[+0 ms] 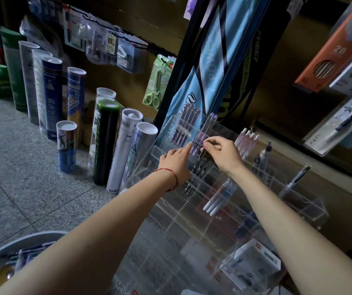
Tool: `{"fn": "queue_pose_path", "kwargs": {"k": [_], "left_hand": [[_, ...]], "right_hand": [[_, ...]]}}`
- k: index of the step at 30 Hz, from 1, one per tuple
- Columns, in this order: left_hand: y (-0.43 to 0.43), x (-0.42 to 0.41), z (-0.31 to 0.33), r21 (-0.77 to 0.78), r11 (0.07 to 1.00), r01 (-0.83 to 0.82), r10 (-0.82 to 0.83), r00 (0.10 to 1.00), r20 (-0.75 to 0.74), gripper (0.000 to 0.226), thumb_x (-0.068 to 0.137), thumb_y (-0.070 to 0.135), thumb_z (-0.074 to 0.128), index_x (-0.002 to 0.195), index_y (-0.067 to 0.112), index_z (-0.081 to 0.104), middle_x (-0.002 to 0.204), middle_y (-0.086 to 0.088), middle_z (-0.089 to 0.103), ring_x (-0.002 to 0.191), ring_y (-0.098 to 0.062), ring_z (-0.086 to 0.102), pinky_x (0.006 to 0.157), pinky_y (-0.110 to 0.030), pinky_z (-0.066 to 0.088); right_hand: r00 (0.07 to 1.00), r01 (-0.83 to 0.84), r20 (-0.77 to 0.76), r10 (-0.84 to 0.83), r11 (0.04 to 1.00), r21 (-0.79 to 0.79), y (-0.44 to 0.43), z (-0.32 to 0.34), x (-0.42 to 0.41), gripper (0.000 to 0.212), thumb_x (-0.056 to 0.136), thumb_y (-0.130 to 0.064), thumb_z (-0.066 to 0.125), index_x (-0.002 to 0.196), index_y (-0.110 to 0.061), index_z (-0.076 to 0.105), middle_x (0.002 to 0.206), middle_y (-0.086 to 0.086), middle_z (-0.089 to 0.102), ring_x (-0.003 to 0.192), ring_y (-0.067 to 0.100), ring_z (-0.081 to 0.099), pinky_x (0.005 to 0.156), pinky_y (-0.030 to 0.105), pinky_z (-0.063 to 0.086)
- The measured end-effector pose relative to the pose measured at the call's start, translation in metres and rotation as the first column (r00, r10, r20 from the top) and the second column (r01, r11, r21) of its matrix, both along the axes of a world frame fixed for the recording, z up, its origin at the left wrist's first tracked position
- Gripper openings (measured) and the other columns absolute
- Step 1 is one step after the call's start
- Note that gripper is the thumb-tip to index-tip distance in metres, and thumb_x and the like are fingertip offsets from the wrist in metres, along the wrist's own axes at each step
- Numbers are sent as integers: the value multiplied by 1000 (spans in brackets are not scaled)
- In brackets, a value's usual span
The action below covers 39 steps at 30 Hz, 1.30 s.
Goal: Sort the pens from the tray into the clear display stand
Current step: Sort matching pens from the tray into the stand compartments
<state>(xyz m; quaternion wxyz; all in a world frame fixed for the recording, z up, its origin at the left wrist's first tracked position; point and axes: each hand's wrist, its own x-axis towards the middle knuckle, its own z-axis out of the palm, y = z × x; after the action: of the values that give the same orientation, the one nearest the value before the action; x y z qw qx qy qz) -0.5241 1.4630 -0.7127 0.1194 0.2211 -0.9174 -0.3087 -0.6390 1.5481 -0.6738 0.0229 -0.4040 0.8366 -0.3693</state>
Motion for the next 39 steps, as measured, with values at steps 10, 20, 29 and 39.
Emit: {"fn": "queue_pose_path", "kwargs": {"k": [10, 20, 29, 39], "left_hand": [[-1, 1, -4, -48, 998, 47, -44, 997, 63, 75, 85, -3, 39, 148, 28, 13, 157, 9, 7, 142, -25, 13, 112, -45, 18], [-3, 2, -1, 0, 998, 60, -60, 995, 75, 76, 84, -6, 38, 148, 30, 15, 157, 11, 5, 141, -25, 13, 112, -46, 17], [-4, -2, -1, 31, 998, 57, -59, 996, 65, 76, 84, -5, 41, 147, 30, 18, 157, 11, 6, 141, -27, 13, 112, -47, 17], [-3, 0, -2, 28, 998, 50, -51, 996, 72, 78, 83, -10, 39, 147, 29, 18, 157, 9, 6, 141, -28, 13, 112, -48, 17]], "right_hand": [[992, 42, -119, -32, 996, 84, 2, 4, 6, 18, 93, -23, 55, 105, -10, 60, 95, 6, 68, 88, 20, 62, 72, 24, 46], [996, 62, -69, -53, 990, 131, 3, -11, 12, 14, 92, -17, 56, 98, -7, 61, 90, 9, 64, 80, 17, 56, 60, 19, 40], [999, 42, -21, -39, 991, 127, 3, -4, 9, 16, 92, -18, 55, 100, -7, 62, 95, 10, 66, 90, 21, 60, 79, 30, 47], [989, 45, -147, 17, 912, 407, 0, -14, 17, 28, 95, -15, 48, 124, -12, 50, 118, 14, 57, 89, 21, 52, 74, 29, 43]]}}
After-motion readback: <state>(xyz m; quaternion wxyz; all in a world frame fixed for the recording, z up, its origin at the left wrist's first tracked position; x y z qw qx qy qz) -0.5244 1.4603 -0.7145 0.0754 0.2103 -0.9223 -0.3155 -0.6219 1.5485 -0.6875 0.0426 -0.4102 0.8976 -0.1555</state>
